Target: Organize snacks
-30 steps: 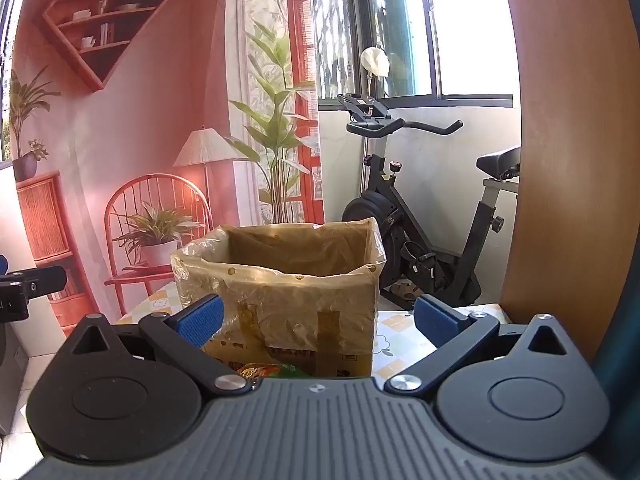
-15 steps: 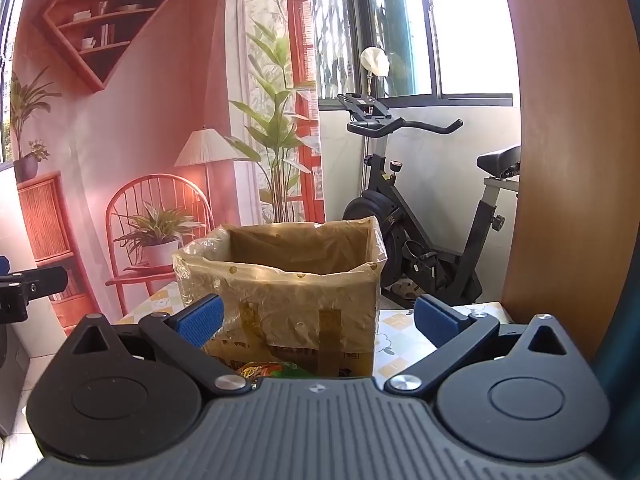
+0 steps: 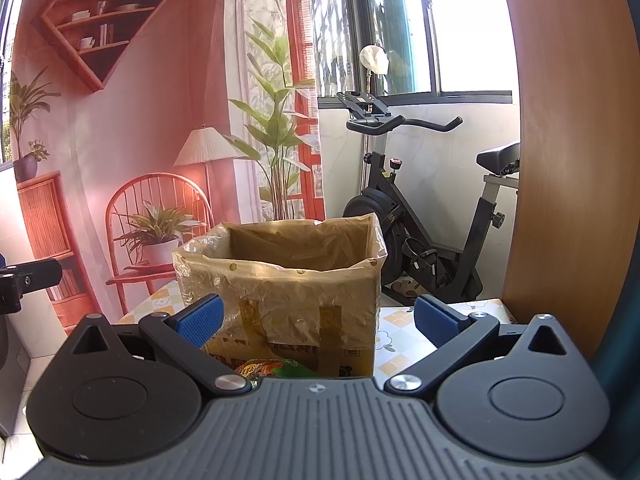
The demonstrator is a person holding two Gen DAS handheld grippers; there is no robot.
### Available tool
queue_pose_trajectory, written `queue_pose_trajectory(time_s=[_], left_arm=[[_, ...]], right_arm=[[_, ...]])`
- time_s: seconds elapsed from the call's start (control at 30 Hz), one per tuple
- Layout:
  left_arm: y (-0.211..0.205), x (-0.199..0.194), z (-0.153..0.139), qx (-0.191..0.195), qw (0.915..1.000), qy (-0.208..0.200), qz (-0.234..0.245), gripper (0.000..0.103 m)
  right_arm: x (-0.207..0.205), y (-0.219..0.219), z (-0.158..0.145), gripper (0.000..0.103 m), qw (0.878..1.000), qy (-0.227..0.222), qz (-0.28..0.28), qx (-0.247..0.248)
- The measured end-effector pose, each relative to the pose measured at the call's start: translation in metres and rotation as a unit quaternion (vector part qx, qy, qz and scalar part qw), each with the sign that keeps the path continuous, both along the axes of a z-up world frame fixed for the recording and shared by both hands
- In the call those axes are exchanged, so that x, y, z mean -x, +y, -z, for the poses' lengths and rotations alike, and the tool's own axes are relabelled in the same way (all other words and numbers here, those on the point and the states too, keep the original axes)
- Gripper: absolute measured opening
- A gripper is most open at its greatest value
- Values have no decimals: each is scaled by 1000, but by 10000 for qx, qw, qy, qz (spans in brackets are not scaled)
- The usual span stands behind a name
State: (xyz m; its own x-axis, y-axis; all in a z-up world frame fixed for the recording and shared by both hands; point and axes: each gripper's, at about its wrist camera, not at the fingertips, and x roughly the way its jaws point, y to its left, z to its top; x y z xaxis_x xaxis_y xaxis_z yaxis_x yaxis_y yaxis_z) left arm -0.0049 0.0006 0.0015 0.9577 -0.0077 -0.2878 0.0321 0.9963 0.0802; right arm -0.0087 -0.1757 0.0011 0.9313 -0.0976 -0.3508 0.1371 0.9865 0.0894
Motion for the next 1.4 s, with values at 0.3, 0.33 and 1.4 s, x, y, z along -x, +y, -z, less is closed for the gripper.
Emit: queue_pose_trajectory(time_s=[0.3,0.33,1.4], left_arm=[[0,2,0,-92,10000,-30,24,103],[1,3,-1,-89,10000,-38,24,103],[-2,4,1,-118,9999,-7,60,103]], right_arm=[[-1,0,2,103,10000,-11,33,-24],[-1,0,2,103,10000,-11,27,-27],[-1,2,3,103,10000,-1,-47,-8]])
